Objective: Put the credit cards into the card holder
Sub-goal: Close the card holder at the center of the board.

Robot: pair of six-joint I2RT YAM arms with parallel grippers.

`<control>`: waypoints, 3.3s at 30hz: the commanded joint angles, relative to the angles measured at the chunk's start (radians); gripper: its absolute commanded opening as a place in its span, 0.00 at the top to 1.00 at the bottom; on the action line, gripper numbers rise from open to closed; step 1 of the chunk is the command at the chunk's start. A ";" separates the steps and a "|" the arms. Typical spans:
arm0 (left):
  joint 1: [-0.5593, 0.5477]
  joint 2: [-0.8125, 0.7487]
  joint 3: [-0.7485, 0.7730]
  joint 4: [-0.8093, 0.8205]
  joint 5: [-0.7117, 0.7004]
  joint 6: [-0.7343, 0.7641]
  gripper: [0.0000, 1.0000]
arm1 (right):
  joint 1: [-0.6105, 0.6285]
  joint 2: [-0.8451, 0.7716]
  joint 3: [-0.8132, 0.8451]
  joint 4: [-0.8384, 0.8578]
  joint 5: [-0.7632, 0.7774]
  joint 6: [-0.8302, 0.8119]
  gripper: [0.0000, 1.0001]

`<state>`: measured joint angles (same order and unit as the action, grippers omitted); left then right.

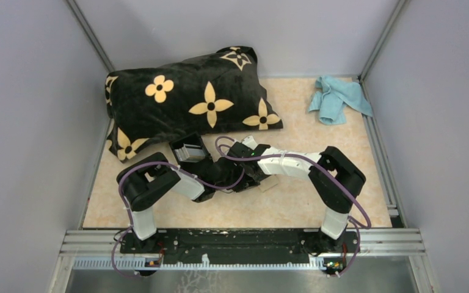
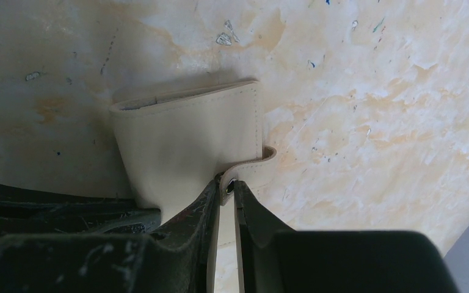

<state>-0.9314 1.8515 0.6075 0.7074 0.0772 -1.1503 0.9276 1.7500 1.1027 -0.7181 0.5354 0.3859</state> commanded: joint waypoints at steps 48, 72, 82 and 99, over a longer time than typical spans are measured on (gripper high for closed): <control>0.009 0.051 -0.039 -0.230 -0.060 0.060 0.94 | 0.029 0.015 0.031 0.051 -0.005 0.020 0.87; 0.001 0.062 -0.037 -0.214 -0.052 0.055 0.96 | 0.056 0.101 -0.056 0.115 -0.063 0.096 0.89; -0.002 0.070 -0.041 -0.210 -0.050 0.049 0.97 | 0.046 0.106 -0.123 0.157 -0.126 0.132 0.89; -0.009 0.080 -0.041 -0.194 -0.056 0.033 1.00 | 0.104 0.196 -0.097 0.215 -0.129 0.181 0.94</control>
<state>-0.9344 1.8645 0.5949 0.7456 0.0891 -1.1778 0.9527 1.7649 1.0512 -0.6090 0.5968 0.4671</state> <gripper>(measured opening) 0.046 0.106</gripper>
